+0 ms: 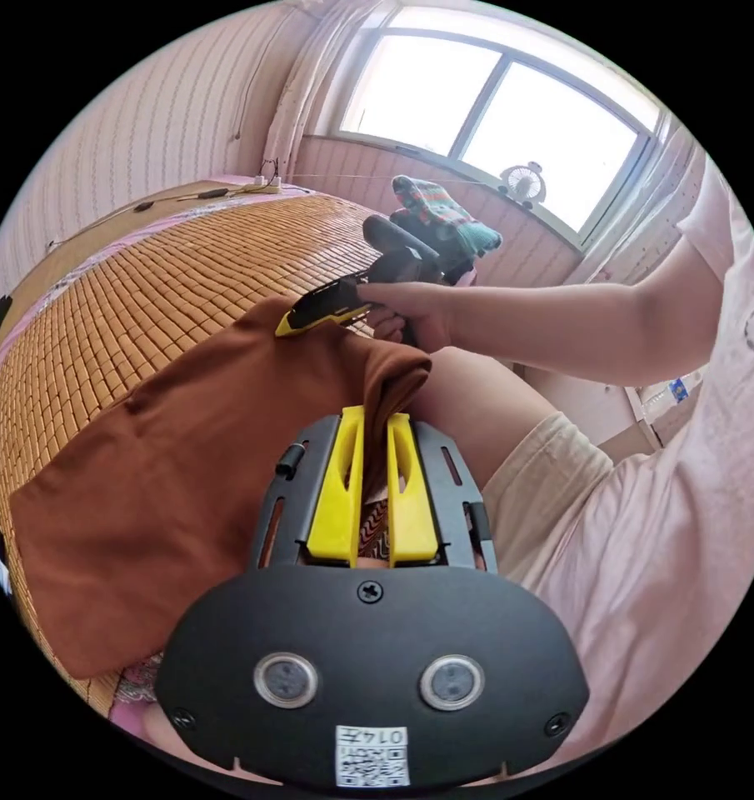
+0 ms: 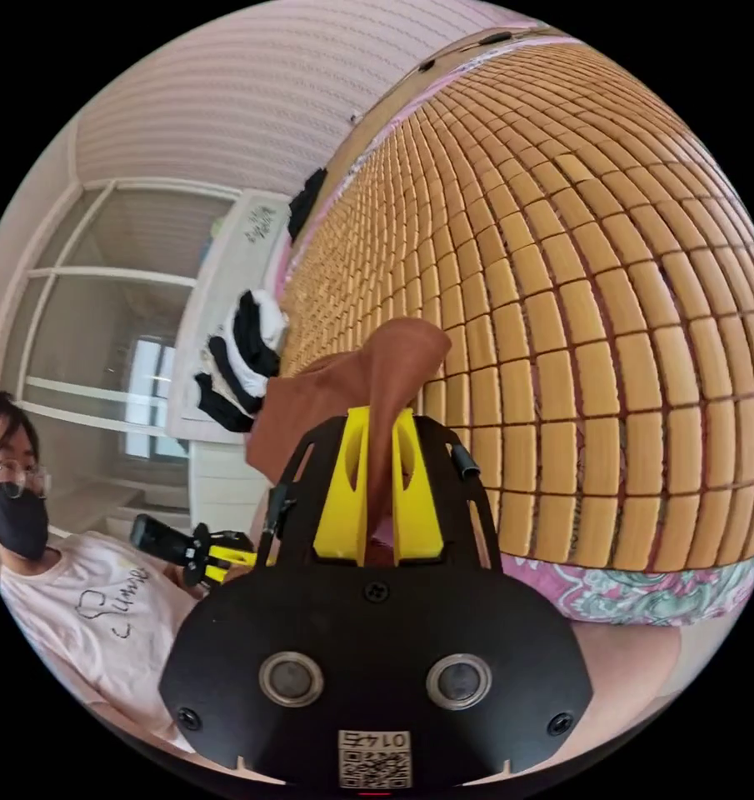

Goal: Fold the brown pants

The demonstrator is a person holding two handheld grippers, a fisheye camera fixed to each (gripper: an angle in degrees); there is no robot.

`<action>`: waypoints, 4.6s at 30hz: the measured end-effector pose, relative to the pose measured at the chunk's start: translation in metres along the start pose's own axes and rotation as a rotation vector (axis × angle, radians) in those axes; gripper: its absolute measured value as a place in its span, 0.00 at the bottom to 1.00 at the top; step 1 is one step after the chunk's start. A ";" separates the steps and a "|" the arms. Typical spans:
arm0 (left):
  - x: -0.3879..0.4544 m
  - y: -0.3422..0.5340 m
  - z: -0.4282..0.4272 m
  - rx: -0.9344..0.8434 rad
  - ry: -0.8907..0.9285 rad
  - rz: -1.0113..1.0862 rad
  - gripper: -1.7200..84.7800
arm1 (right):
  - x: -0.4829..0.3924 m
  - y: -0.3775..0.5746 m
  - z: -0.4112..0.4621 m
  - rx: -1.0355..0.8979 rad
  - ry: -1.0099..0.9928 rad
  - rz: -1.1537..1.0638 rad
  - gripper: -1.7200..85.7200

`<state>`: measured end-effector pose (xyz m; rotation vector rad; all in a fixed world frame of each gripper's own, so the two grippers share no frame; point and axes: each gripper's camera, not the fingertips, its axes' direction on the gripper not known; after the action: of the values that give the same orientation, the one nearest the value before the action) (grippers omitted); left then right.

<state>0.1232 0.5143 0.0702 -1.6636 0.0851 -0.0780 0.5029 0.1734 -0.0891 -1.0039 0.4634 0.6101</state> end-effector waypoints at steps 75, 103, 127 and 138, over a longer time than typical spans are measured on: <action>-0.169 0.141 -0.205 0.185 -0.167 -0.751 0.09 | -0.183 -0.020 0.200 -0.099 0.383 -0.555 0.02; -0.131 0.039 -0.138 -0.090 -0.418 -0.359 0.01 | -0.175 -0.061 0.299 -0.360 0.699 -0.623 0.02; -0.259 -0.016 -0.088 -0.135 -0.095 -0.582 0.29 | -0.088 0.056 0.126 -0.021 0.325 -0.033 0.20; -0.266 -0.039 -0.068 -0.118 -0.141 -0.524 0.29 | -0.075 0.074 0.094 0.076 0.130 -0.028 0.17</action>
<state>-0.1480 0.4778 0.1148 -1.7687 -0.4629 -0.3565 0.4055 0.2659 -0.0458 -0.9797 0.5823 0.4999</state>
